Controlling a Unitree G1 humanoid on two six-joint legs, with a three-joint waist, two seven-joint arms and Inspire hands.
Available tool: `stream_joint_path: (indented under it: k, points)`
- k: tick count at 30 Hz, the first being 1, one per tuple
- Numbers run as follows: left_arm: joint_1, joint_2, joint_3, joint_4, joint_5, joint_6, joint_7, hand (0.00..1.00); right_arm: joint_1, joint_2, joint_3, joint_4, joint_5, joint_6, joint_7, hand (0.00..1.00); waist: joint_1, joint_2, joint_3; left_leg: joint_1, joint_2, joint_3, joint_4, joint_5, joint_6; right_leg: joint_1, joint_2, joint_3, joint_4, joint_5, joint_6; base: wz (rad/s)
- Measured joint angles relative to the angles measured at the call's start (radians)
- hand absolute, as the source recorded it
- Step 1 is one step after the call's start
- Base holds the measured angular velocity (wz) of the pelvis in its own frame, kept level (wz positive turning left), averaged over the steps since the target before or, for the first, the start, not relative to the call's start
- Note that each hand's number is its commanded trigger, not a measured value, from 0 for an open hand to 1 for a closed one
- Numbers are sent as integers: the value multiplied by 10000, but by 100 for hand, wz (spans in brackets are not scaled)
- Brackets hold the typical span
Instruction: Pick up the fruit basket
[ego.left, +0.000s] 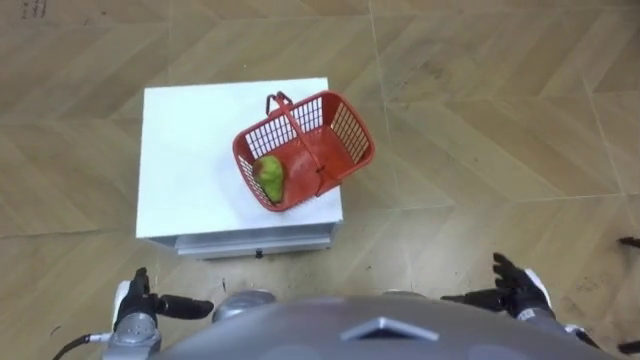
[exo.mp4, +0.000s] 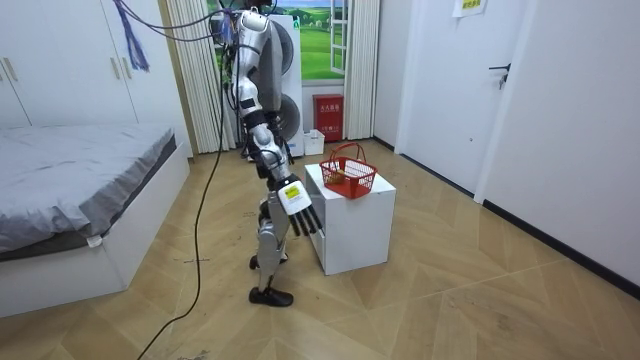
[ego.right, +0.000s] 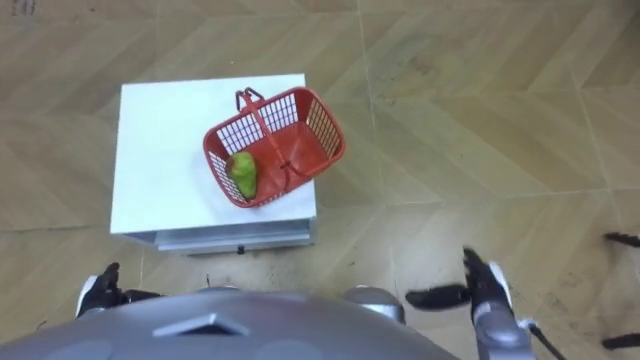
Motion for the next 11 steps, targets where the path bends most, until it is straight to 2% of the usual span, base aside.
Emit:
stream_joint_path:
  k: [2,5,11]
  points:
    - [171,-124,42,44,227,161,1,0,-221,174,-70,1110,-541,310,32,0,-6,15,27,210,3,-38,-58,-2,-3,191,15,1,-8,-1,1,2]
    - [247,-204,61,262,684,352,-6,0,-361,375,-34,1873,-945,745,217,0,-4,-32,69,417,3,-100,-66,-22,-25,425,24,-47,-17,-11,17,4]
    - [250,-255,-6,443,1078,819,-301,0,-801,488,64,2311,-1502,1532,747,0,-3,17,57,443,-5,-220,31,-26,-32,537,29,-57,-14,-11,17,2]
